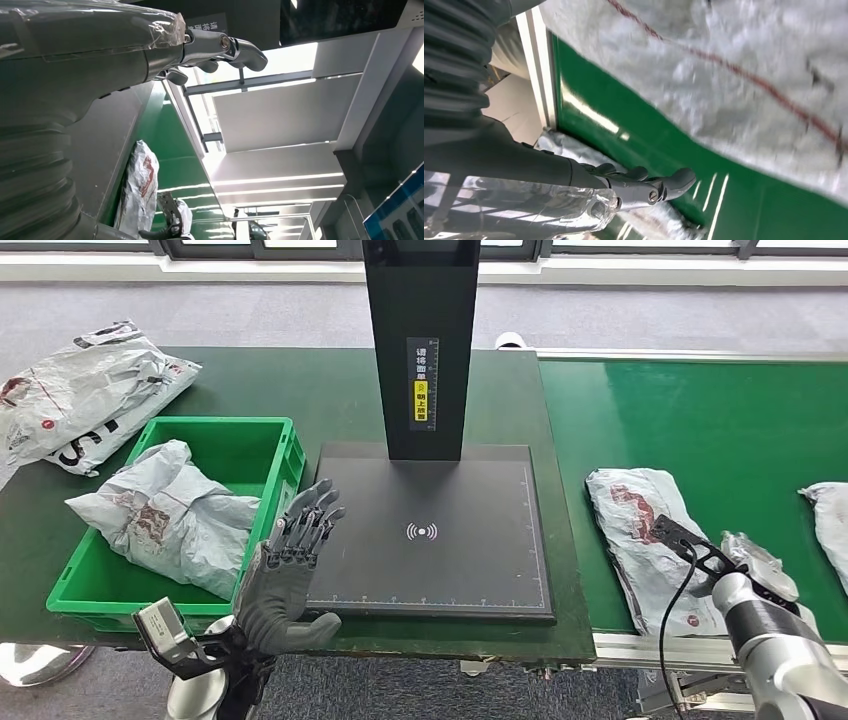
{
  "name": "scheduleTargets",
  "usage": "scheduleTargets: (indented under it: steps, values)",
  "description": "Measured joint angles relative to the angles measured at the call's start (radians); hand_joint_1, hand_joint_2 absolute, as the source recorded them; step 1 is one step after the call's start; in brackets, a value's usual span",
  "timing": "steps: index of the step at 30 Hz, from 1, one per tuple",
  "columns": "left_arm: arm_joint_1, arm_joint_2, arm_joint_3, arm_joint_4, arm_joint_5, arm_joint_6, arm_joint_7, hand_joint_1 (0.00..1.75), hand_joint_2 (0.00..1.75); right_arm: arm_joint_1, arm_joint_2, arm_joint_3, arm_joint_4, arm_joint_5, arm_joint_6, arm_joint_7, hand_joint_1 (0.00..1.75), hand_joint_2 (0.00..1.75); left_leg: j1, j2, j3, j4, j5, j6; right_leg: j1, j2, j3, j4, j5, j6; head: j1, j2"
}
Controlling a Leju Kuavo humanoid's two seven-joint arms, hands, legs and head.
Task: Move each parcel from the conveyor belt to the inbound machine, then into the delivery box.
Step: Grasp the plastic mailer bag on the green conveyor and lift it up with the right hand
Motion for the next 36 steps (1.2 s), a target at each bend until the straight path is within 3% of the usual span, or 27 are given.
scheduleTargets:
  steps: [6, 13, 31, 32, 35, 36]
  values:
    - [0.009, 0.007, 0.0, -0.003, -0.012, 0.002, -0.012, 0.0, 1.75, 0.004, 0.027, 0.0, 0.019, -0.033, 0.041, -0.051, 0.0, 1.75, 0.0, 0.0, 0.0, 0.0, 0.0, 0.0, 0.0, 0.0, 0.0, 0.0, 0.0, 0.0, 0.0, 0.0]
    - [0.013, 0.011, 0.0, -0.004, -0.03, 0.006, -0.034, 0.0, 1.75, 0.003, 0.07, -0.031, 0.03, -0.168, 0.161, -0.226, 0.0, 1.75, 0.0, 0.002, 0.001, 0.0, 0.0, -0.001, 0.0, 0.002, 0.0, 0.0, 0.0, 0.0, 0.0, 0.0]
    - [0.015, 0.011, 0.0, -0.006, -0.057, 0.007, -0.048, 0.0, 1.75, 0.003, 0.114, -0.052, 0.037, -0.195, 0.197, -0.251, 0.0, 1.75, 0.0, 0.003, 0.001, 0.0, 0.0, -0.001, 0.001, 0.003, 0.0, 0.0, 0.0, 0.0, 0.0, 0.0]
    - [0.015, 0.011, 0.0, -0.006, -0.061, 0.007, -0.05, 0.0, 1.75, 0.004, 0.117, -0.052, 0.037, -0.197, 0.197, -0.251, 0.1, 1.75, 0.0, 0.003, 0.002, 0.0, 0.0, -0.001, 0.001, 0.003, 0.0, 0.0, 0.0, -0.001, 0.0, 0.0]
    - [0.015, 0.011, -0.001, -0.006, -0.075, 0.007, -0.057, 0.0, 1.75, 0.008, 0.127, -0.056, 0.039, -0.203, 0.196, -0.259, 1.41, 1.75, 0.001, 0.003, 0.002, 0.0, 0.0, -0.001, 0.001, 0.004, 0.0, 0.0, 0.0, -0.001, 0.0, 0.0]
    - [0.015, 0.011, -0.002, -0.006, -0.08, 0.007, -0.059, 0.0, 1.75, 0.01, 0.13, -0.057, 0.04, -0.205, 0.193, -0.262, 1.75, 1.75, 0.001, 0.004, 0.002, 0.0, 0.0, -0.001, 0.001, 0.004, 0.0, 0.0, 0.0, -0.001, 0.0, 0.0]
